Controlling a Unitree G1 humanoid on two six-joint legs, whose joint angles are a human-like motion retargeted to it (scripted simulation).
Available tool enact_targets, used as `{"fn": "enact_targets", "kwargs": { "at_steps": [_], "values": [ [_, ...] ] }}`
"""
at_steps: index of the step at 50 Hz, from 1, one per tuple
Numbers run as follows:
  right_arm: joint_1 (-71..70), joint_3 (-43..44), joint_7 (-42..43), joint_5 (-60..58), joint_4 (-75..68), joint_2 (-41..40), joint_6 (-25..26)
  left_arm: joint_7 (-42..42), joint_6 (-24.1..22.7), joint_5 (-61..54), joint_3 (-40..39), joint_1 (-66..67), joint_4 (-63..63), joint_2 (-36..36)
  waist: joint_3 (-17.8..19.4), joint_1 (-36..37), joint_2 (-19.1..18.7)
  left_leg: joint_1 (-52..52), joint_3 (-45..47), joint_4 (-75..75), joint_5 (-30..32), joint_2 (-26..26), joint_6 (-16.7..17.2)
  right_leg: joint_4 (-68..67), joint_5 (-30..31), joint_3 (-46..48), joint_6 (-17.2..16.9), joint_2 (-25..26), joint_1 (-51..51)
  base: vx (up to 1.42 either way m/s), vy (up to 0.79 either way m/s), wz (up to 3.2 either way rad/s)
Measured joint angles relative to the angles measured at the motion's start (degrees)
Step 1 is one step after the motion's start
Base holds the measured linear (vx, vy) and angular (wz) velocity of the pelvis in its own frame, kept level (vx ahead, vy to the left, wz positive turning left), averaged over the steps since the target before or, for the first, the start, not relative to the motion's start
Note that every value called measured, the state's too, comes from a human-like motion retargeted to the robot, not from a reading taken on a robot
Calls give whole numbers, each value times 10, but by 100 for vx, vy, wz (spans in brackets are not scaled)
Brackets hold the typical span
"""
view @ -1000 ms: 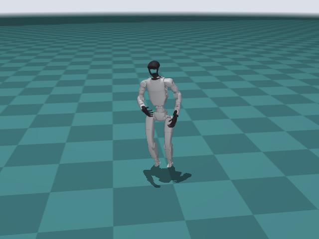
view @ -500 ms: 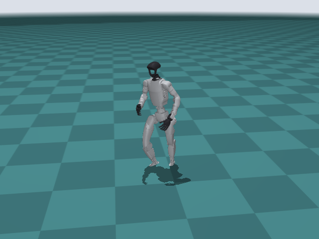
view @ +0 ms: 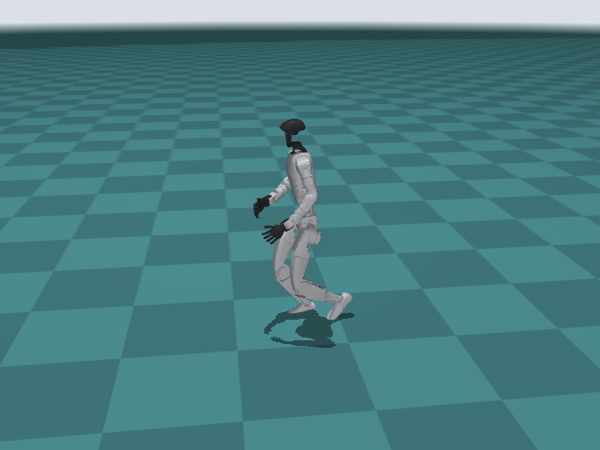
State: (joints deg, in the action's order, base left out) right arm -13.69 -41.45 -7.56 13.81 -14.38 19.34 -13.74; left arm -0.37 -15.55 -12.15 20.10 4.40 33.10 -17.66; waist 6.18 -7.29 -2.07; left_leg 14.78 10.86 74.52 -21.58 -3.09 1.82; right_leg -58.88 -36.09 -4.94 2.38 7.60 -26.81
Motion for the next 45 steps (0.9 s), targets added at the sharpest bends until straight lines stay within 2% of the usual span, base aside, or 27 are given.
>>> {"fn": "enact_targets", "kwargs": {
  "at_steps": [5, 8, 10, 12, 15, 18, 20, 23, 26, 28, 29, 30, 34, 36, 40, 45],
  "values": [
    [-64, -43, -41, -39, -21, 9, 17, 0, -2, -2, 20, -81, -85, -16, 0, 11, -9, 107, -18, 104, -54, 11, -43, -44, 2, -64, -21, 55, -14, 32, 5, -181],
    [-95, -58, -63, -33, 11, 28, 24, 1, -19, -12, 30, -157, -252, -85, -7, 10, -2, 165, -18, 89, -88, 30, -67, -57, 16, -94, -48, 58, -11, 40, 6, -156],
    [-110, -62, -74, -19, 57, 50, 26, 10, -37, -11, 36, -228, -397, -163, -15, 11, 5, 197, -15, 52, -102, 42, -72, -61, 36, -102, -67, 49, -7, 44, 5, -154],
    [-125, -58, -78, 3, 122, 85, 24, 36, -55, 1, 46, -329, -531, -274, -24, 13, 14, 224, -15, -6, -101, 55, -66, -63, 54, -106, -81, 32, 0, 46, 5, -146],
    [-149, -51, -79, 31, 229, 154, 12, 94, -78, 58, 84, -513, -643, -466, -36, 12, 25, 260, -26, -112, -67, 84, -42, -63, 78, -116, -103, 2, 14, 48, 5, -124],
    [-181, -53, -78, 47, 338, 241, -6, 148, -85, 131, 169, -718, -655, -646, -48, 1, 25, 287, -51, -228, 2, 118, -10, -58, 91, -135, -129, -24, 33, 50, 6, -93],
    [-204, -58, -75, 51, 405, 306, -17, 172, -80, 175, 245, -856, -630, -740, -54, -5, 13, 300, -66, -284, 51, 134, 8, -58, 89, -149, -142, -39, 50, 51, 8, -86],
    [-219, -53, -82, 52, 477, 393, -26, 179, -57, 227, 290, -962, -568, -836, -61, -5, -25, 325, -67, -276, 98, 134, 20, -67, 71, -164, -153, -48, 80, 52, 10, -99],
    [-207, -26, -93, 51, 514, 452, -26, 174, -26, 253, 275, -981, -481, -908, -65, -10, -61, 344, -51, -215, 105, 123, 10, -81, 56, -177, -159, -52, 111, 53, 12, -97],
    [-181, 10, -102, 54, 529, 482, -25, 171, -11, 250, 232, -957, -401, -947, -60, -20, -83, 344, -40, -176, 91, 116, -4, -90, 63, -191, -169, -47, 133, 51, 13, -79],
    [-157, 40, -108, 56, 536, 489, -25, 170, -11, 237, 165, -899, -354, -970, -51, -29, -90, 337, -39, -160, 79, 113, -12, -93, 76, -197, -172, -38, 148, 50, 9, -67],
    [-127, 77, -114, 59, 543, 493, -23, 170, -14, 219, 76, -821, -305, -994, -40, -39, -93, 328, -40, -146, 64, 109, -19, -97, 93, -202, -174, -26, 164, 49, 2, -47],
    [-12, 199, -118, 59, 526, 422, -28, 158, -6, 144, -323, -458, -125, -1083, -28, -79, -49, 294, -56, -134, 17, 112, -38, -128, 233, -205, -174, 46, 199, 46, -12, -1],
    [48, 253, -114, 53, 512, 394, -32, 160, -4, 124, -462, -335, -66, -1097, -28, -81, -32, 275, -65, -140, 3, 117, -43, -140, 312, -203, -174, 79, 211, 42, -15, 24],
    [136, 322, -93, 33, 483, 366, -38, 181, -5, 117, -604, -210, -57, -1078, -22, -86, -17, 243, -84, -161, -14, 135, -49, -152, 432, -208, -174, 118, 222, 34, -6, 41],
    [208, 368, -65, 0, 448, 347, -42, 192, -8, 135, -703, -93, -147, -1023, -14, -96, 0, 207, -112, -205, -6, 165, -43, -138, 520, -237, -174, 138, 237, 24, 3, 62]
  ]
}}
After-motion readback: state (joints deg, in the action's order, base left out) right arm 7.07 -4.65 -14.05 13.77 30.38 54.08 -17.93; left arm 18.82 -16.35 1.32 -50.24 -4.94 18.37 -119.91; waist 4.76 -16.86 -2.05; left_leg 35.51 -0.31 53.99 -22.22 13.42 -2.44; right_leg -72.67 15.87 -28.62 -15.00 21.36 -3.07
